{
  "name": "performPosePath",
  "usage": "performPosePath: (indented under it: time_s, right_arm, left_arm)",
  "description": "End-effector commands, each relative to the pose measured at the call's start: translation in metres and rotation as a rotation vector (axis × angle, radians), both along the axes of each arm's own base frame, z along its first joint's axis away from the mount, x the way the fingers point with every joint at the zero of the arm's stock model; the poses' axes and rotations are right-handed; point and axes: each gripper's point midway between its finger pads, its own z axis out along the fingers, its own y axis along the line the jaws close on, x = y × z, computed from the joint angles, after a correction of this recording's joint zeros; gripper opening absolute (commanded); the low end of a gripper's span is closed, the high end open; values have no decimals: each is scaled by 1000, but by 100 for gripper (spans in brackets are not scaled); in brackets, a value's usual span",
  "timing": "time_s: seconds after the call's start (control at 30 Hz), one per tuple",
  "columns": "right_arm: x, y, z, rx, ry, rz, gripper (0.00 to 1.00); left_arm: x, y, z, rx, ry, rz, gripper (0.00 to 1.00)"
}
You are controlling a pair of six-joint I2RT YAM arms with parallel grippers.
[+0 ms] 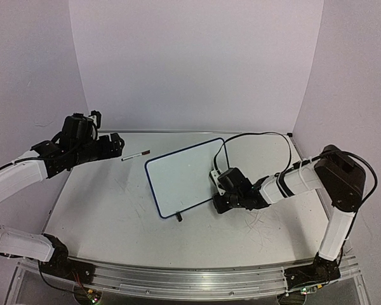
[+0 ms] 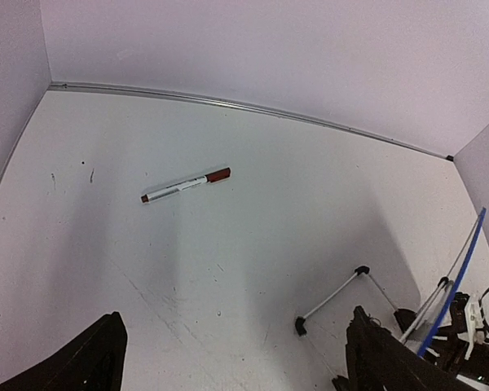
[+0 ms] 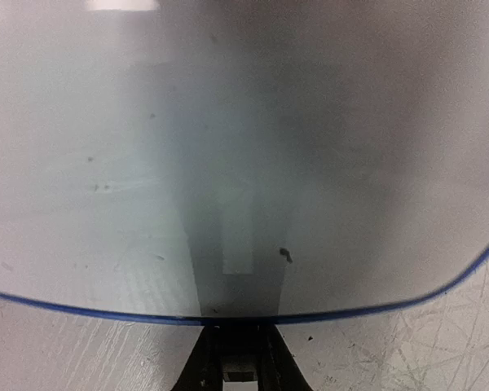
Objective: Write a sentence on the whiteboard
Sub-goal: Move the whiteboard to the center of the board.
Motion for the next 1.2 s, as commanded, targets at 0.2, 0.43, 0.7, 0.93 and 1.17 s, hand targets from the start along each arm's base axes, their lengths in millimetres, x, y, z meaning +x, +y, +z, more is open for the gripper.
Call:
performPosePath:
  time_s: [0.2,0.43,0.7,0.93,1.17]
  right_arm:
    - [0,-51,24,-2,-143,-190,0]
    - [-16,-61,28,16,-135,-166,0]
    - [-15,-67,31,19,-146,-203,0]
    - [-22,-51,34,74,-141,-326,0]
    - [-22,-38,32,87,-127,-330,0]
  left_arm:
    - [21,-22,18,-102,-11,-14,94]
    - [41,-41,24,-113,-14,-52,94]
    - [54,-54,18,-166,-3,-103,98]
    - [91,-44,-9,-197,89,-110,98]
    - [138,-20,-61,-185,222,-115,97]
